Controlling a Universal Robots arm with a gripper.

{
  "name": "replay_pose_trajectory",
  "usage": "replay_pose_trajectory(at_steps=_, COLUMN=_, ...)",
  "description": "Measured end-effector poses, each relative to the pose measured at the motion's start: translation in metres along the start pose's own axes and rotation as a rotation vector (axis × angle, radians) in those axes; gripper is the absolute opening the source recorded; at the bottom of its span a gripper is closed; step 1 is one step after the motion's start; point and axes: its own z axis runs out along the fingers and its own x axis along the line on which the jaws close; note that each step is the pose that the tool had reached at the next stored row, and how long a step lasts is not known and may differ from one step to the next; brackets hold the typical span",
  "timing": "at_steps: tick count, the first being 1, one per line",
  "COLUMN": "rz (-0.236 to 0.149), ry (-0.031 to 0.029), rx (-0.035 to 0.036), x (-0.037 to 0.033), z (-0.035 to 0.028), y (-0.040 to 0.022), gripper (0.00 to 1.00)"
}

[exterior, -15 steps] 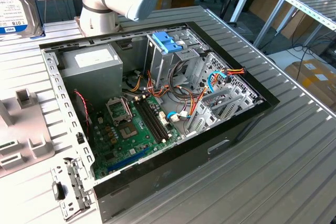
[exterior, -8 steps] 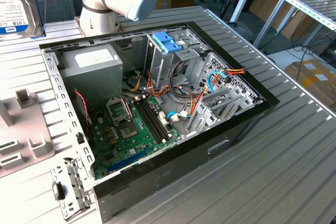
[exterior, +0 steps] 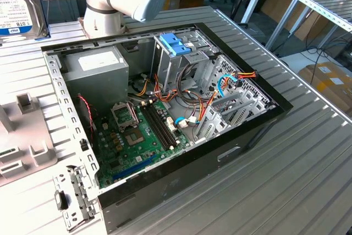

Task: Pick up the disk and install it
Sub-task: 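Pick up the disk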

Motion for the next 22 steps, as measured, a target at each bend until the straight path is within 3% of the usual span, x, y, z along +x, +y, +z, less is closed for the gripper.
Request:
replay_pose_trajectory(at_steps=4, rz=0.000, ry=0.0000, rx=0.0001, x=0.0001, z=-0.0002, y=-0.0037, gripper=0.37)
replay_pose_trajectory(at_steps=9, rz=0.000, ry=0.0001, rx=0.0000, x=0.0003, z=-0.0006, y=-0.0136, gripper=0.37)
replay_pose_trajectory(at_steps=16, rz=0.000, ry=0.0000, rx=0.0000, x=0.0029, z=-0.0008, y=-0.0169, gripper=0.37)
replay_pose_trajectory(at_steps=22, rz=0.000, ry=0.0000, rx=0.0000, x=0.0100, z=-0.0008, y=-0.0183, gripper=0.37)
